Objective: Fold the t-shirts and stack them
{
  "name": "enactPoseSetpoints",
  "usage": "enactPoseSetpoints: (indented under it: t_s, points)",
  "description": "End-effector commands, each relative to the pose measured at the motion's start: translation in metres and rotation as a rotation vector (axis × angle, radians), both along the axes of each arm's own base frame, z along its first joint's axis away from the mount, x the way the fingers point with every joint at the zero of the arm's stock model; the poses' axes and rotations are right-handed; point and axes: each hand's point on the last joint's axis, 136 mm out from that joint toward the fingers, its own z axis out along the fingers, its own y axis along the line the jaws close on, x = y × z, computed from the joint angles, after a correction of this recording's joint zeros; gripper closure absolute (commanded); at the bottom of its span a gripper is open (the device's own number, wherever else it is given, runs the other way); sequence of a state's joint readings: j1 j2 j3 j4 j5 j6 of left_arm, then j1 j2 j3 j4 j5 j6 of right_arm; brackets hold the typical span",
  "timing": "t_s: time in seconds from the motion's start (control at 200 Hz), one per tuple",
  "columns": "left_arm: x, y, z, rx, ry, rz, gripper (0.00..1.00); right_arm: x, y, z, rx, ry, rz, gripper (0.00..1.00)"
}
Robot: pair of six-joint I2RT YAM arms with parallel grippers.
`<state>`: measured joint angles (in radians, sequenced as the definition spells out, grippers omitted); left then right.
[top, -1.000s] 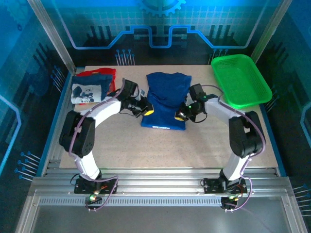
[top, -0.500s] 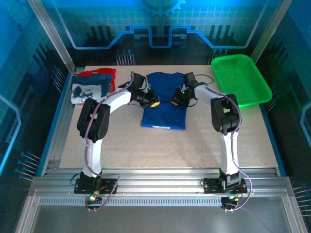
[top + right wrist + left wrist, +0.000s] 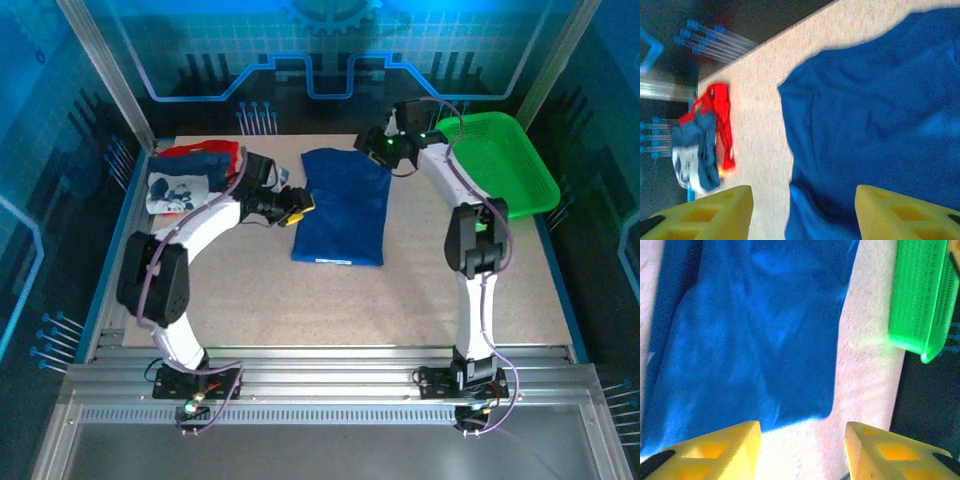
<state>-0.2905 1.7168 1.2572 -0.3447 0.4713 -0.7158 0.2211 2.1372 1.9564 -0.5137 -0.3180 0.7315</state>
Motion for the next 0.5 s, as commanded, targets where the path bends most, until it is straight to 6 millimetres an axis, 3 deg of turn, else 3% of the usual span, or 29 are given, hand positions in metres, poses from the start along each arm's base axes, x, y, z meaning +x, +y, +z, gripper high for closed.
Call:
enactPoseSetpoints:
  t_s: [0.0, 0.11, 0.22, 0.36, 0.495]
  points:
    - [-0.032, 0.017, -0.020, 0.047, 0.058, 0.010, 0.46, -0.073, 0.000, 0.007, 0.003, 0.077, 0.089, 0.40]
    - [-0.054, 0.022, -0.043, 0.050, 0.125, 0.011, 0.43, -0.141, -0.002, -0.034, 0.010, 0.209, 0.131, 0.36]
    - [-0.063, 0.022, -0.064, 0.046, 0.174, 0.016, 0.42, -0.187, -0.004, -0.070, 0.026, 0.289, 0.153, 0.33]
    - [-0.069, 0.026, -0.085, 0.073, 0.229, 0.036, 0.42, -0.218, -0.007, -0.106, 0.043, 0.369, 0.153, 0.32]
    - [-0.072, 0.025, -0.103, 0.076, 0.263, 0.049, 0.42, -0.231, -0.010, -0.128, 0.028, 0.416, 0.147, 0.32]
